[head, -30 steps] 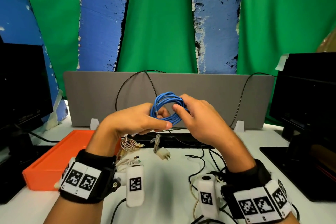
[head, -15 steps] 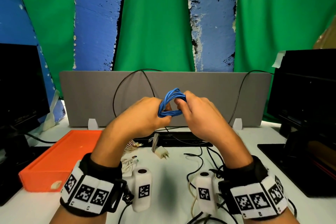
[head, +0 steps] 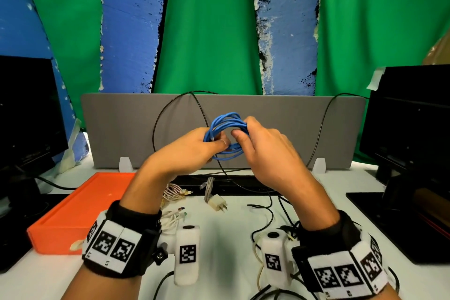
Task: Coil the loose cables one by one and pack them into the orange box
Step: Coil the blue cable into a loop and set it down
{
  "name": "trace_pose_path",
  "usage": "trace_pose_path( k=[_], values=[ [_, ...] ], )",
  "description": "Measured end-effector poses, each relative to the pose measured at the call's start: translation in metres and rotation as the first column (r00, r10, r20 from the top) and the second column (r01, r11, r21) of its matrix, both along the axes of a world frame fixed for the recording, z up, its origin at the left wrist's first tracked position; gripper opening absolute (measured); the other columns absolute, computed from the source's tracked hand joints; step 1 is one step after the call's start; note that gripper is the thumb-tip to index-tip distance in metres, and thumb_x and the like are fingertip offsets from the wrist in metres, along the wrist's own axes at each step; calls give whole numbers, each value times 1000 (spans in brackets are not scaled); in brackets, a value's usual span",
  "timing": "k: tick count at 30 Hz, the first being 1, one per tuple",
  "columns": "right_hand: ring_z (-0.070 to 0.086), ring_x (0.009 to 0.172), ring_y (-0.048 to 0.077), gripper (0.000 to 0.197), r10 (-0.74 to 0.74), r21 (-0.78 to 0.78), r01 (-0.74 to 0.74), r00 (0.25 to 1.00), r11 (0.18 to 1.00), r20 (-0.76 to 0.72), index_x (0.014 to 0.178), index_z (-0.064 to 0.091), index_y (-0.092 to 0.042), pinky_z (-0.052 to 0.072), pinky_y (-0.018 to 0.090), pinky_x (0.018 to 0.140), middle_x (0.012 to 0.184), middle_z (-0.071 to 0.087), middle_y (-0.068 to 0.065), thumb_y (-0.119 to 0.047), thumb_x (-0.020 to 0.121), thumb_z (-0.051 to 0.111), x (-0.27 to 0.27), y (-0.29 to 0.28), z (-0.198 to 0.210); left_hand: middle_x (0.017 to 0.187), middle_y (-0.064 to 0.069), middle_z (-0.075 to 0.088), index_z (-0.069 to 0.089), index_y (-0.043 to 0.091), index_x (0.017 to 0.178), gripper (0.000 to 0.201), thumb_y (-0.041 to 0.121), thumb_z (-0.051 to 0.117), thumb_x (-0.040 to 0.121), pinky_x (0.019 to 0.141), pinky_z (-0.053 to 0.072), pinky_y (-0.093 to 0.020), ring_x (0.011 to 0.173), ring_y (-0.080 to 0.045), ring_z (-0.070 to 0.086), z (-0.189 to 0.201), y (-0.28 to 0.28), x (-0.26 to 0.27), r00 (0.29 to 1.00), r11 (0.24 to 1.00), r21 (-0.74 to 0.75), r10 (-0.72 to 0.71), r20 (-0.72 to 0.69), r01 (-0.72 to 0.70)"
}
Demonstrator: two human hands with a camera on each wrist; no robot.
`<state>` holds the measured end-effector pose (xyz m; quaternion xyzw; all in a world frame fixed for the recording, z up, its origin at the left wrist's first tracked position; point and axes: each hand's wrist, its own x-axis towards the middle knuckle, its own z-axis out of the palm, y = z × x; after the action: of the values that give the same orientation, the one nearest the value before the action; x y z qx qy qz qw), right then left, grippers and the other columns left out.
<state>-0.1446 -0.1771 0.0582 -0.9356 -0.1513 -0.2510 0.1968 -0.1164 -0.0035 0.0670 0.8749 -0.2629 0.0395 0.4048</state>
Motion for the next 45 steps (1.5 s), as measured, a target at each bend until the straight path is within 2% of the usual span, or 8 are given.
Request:
trace_pose_path(
  k=[8,11,17,20,23,28,34,45],
  values=[
    [48,69,27,19,-28,-7,28,999,1000,-15,103,32,-25,33,40,57,75,51,-4,-43,107,30,2,-3,1,52,20,54,58,20,83,23,25,48,103,54,36,-20,48,0,44,-2,-12,0,999,978,-203,33,-23,-37],
    [46,67,26,19,-35,-8,35,999,999,-10,103,32,-24,30,40,54,72,49,-5,-42,108,30,2,-3,1,54,17,50,54,17,82,21,23,51,102,53,30,-25,49,-4,37,-5,-12,5,993,968,-249,3,-117,-33],
    [46,68,29,21,-75,-46,75,997,996,-3,107,36,-22,31,39,58,75,49,-3,-42,108,29,2,-1,0,60,5,33,46,17,80,22,18,51,101,48,25,-22,50,-9,26,-7,-7,8,958,981,-187,-101,-269,51],
    [44,61,22,22,-53,-43,53,999,998,-3,101,32,-23,26,37,50,69,45,-6,-43,108,28,3,1,-2,57,5,36,47,16,78,25,26,51,101,50,21,-26,49,-10,25,-3,-5,4,961,991,-136,-47,-273,9],
    [46,65,27,25,-30,-28,30,1000,999,6,99,30,-23,26,39,53,68,45,-6,-47,107,27,4,4,-4,53,6,48,51,17,73,36,41,50,100,49,27,-26,43,-8,33,-2,-3,3,969,995,-37,81,-234,-92],
    [43,65,28,25,-4,-16,4,999,1000,43,98,31,-24,25,40,55,68,46,-8,-48,106,26,3,10,-6,53,3,37,45,19,67,46,57,51,94,48,24,-29,49,-13,25,-3,4,5,967,996,-36,64,-245,-76],
    [42,66,29,27,8,43,-10,999,999,46,99,31,-22,28,41,57,68,44,-9,-48,106,27,-1,9,-2,57,4,34,52,14,82,31,42,58,95,48,23,-25,51,-10,24,-6,0,9,968,953,-301,-34,-249,-44],
    [43,74,28,25,-103,77,103,995,992,-15,99,31,-21,29,39,61,88,50,-3,-45,107,28,-2,6,0,72,1,44,63,7,104,19,20,49,103,52,31,-23,58,-8,33,-15,-19,16,968,888,-458,-68,-243,-53]
  ],
)
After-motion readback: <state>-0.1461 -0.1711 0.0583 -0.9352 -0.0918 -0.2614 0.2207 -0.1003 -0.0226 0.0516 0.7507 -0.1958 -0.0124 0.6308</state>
